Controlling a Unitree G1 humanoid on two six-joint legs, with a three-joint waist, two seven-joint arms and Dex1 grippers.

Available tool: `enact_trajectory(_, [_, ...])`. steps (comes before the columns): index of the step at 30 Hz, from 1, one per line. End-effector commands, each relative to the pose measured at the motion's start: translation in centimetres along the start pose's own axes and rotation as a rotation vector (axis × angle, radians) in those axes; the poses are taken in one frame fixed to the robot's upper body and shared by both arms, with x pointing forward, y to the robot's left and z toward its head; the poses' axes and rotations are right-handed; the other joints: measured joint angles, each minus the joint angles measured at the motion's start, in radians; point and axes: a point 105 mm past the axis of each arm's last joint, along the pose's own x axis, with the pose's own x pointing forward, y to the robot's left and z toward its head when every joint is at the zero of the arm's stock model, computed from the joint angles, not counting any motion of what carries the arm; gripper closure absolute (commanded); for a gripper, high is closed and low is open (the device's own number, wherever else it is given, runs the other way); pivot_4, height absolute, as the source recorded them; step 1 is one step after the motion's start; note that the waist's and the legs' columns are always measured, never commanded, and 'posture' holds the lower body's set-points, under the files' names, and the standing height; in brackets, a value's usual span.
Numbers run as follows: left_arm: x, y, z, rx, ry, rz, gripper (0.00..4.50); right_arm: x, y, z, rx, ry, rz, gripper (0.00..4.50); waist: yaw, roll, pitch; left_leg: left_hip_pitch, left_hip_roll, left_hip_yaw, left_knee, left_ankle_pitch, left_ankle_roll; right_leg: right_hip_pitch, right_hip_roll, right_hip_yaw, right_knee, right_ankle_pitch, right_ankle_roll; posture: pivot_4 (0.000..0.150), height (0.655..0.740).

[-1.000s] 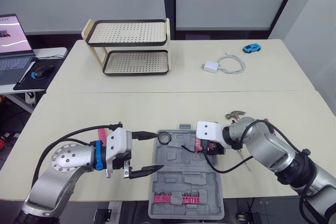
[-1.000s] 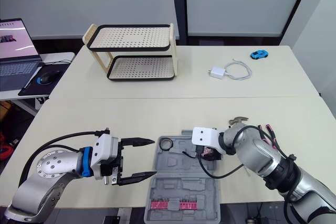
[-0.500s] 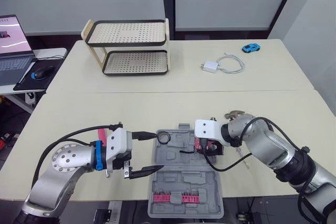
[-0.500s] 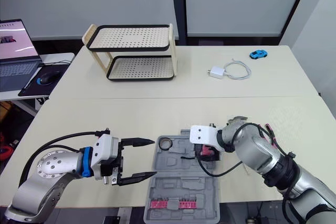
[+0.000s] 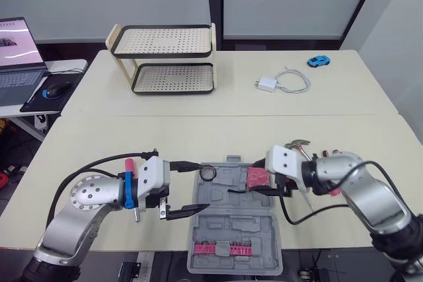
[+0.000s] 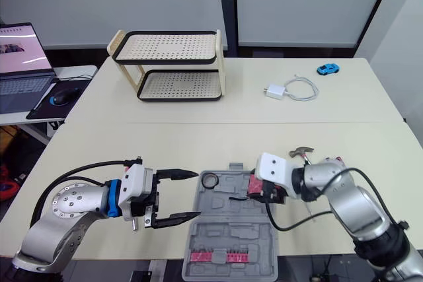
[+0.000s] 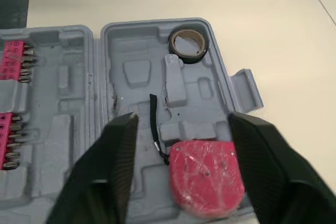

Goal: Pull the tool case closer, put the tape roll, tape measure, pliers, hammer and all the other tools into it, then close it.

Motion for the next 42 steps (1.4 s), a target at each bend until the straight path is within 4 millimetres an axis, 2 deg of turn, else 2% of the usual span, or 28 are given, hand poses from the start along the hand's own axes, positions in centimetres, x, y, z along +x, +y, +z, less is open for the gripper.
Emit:
enact_trajectory(1, [0.2,0.0,0.6,0.024,-0.016,-0.015,0.0,-0.5,-0.1,1.3,-0.06,-0.074,-0.083,1.69,-0.003,0.0,0.0,0.0,0.0,0.0,0.0,0.0,0.0,0.0,0.001,0.0,0.001,0.0,0.0,0.15,0.74])
enact_trajectory(3, [0.3,0.0,0.7,0.026,-0.018,-0.019,0.0,-0.2,0.2,0.8,-0.044,-0.086,-0.117,1.83,-0.004,0.0,0.0,0.001,0.0,0.0,0.001,0.0,0.0,0.0,0.002,0.0,0.001,0.0,0.0,0.15,0.74])
enact_trajectory(6, [0.3,0.0,0.7,0.027,-0.017,-0.025,0.0,0.4,0.7,0.2,-0.029,-0.089,-0.139,2.58,-0.003,0.0,0.0,0.001,0.0,0.0,0.001,0.0,0.0,0.0,0.002,0.0,0.001,0.0,0.0,0.15,0.74])
enact_trajectory(22, [0.8,0.4,0.9,0.047,-0.024,-0.035,0.0,2.7,-0.1,-3.4,0.017,-0.1,-0.264,2.58,-0.001,0.0,0.0,0.001,0.0,0.0,0.002,0.0,0.0,0.001,0.001,0.0,0.001,0.0,0.0,0.15,0.74])
enact_trajectory(26, [0.8,0.5,0.8,0.046,-0.021,-0.034,0.0,2.6,-1.7,-5.0,0.016,-0.086,-0.288,2.58,-0.002,0.0,0.0,0.001,-0.001,0.001,0.002,0.0,0.0,0.001,0.002,0.001,0.001,0.0,0.0,0.15,0.74])
enact_trajectory(30, [0.9,0.4,0.7,0.043,-0.023,-0.035,0.0,2.9,-2.0,-6.5,0.051,-0.073,-0.287,2.58,-0.002,0.0,0.0,0.001,0.0,0.001,0.002,0.0,0.0,0.001,0.002,0.0,0.001,0.0,0.0,0.15,0.74])
enact_trajectory(42, [0.4,-0.1,0.3,0.035,-0.009,-0.04,0.0,3.5,-0.1,-8.4,0.156,-0.096,-0.206,2.58,-0.002,0.0,0.0,0.002,0.0,0.0,0.002,0.0,0.0,0.002,0.002,0.001,0.001,0.0,0.0,0.15,0.74])
